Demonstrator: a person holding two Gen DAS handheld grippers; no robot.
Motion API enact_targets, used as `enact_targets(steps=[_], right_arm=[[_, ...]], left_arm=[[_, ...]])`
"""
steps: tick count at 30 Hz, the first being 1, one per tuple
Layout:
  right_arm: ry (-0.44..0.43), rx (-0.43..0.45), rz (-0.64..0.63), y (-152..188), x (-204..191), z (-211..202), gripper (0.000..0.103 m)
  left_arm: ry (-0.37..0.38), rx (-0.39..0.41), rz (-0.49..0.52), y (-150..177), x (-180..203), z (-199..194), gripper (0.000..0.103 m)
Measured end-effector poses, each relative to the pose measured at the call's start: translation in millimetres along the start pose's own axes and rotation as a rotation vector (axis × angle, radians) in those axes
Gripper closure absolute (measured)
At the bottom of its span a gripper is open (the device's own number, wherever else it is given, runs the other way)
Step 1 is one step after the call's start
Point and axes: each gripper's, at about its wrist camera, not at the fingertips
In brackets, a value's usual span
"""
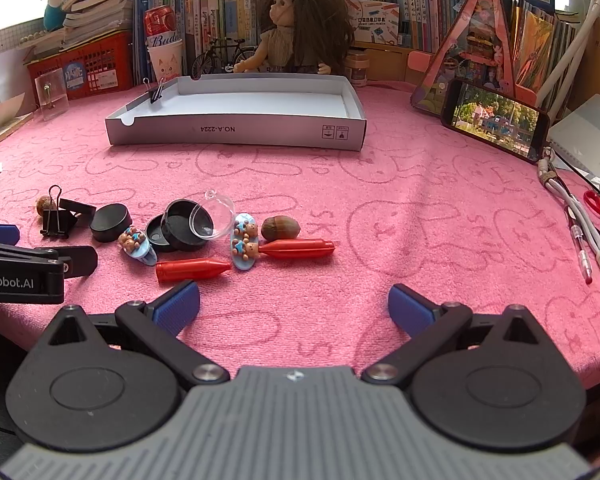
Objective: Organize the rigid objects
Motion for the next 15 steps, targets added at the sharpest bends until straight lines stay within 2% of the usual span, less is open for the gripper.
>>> enact_targets(steps=[8, 15], right_arm=[[0.009, -0.027, 0.009, -4.6, -1.1, 1.2, 0.000], [0.010, -0.010, 0.007, -1.8, -1.9, -0.4, 0.000]], left_arm=[[0.001, -0.003, 0.002, -0.3, -0.1, 0.2, 0.000], [0.004, -0.004, 0.005, -2.9, -0.3, 2.5, 0.000]])
Point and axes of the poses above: each gripper's, at about its wrist camera, not at the fingertips, and z roughly the way its jaws point, x to its right, y to its underside
